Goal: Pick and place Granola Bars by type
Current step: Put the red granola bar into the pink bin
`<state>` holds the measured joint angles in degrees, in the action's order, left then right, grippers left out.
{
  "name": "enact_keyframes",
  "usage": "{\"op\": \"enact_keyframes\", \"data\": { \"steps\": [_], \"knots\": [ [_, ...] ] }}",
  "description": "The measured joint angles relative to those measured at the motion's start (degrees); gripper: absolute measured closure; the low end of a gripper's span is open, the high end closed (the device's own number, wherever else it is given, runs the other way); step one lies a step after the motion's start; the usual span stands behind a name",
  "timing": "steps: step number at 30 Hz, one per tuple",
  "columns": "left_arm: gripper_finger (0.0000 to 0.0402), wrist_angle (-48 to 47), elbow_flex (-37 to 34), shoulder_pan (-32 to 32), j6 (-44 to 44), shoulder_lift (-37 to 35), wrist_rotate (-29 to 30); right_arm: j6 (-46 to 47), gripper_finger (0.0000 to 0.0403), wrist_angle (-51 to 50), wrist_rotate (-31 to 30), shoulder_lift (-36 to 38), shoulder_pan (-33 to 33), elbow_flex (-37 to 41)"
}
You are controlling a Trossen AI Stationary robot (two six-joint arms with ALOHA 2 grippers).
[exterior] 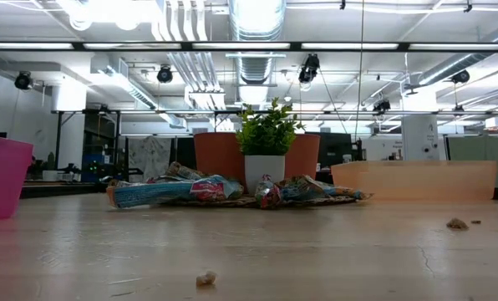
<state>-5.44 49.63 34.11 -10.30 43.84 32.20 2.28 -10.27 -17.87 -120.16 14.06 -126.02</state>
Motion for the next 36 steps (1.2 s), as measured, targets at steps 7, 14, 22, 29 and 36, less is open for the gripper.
{"op": "enact_keyframes", "data": {
  "steps": [7,14,22,29,36],
  "knots": [
    [0.0208,3.19,-0.04,1.54,3.22,-1.53,-3.44,-0.98,0.0394,0.16,0.51,0.04,0.36,-0.09],
    [0.0208,6.06,2.31,3.38,8.93,-1.98,-4.77,-1.06,0.0394,-0.23,0.02,0.06,0.36,0.01],
    [0.0208,7.71,3.19,3.39,11.37,-0.55,-3.26,-1.44,0.0394,-0.61,-0.08,0.07,0.30,0.00],
    [0.0208,7.77,3.19,3.39,11.17,-0.47,0.16,-1.46,0.0394,-0.93,-0.13,0.07,0.27,0.02],
    [0.0208,7.52,2.80,3.20,10.43,-0.31,0.84,-2.32,0.0394,-1.17,-0.13,0.08,0.25,0.02]
  ]
}}
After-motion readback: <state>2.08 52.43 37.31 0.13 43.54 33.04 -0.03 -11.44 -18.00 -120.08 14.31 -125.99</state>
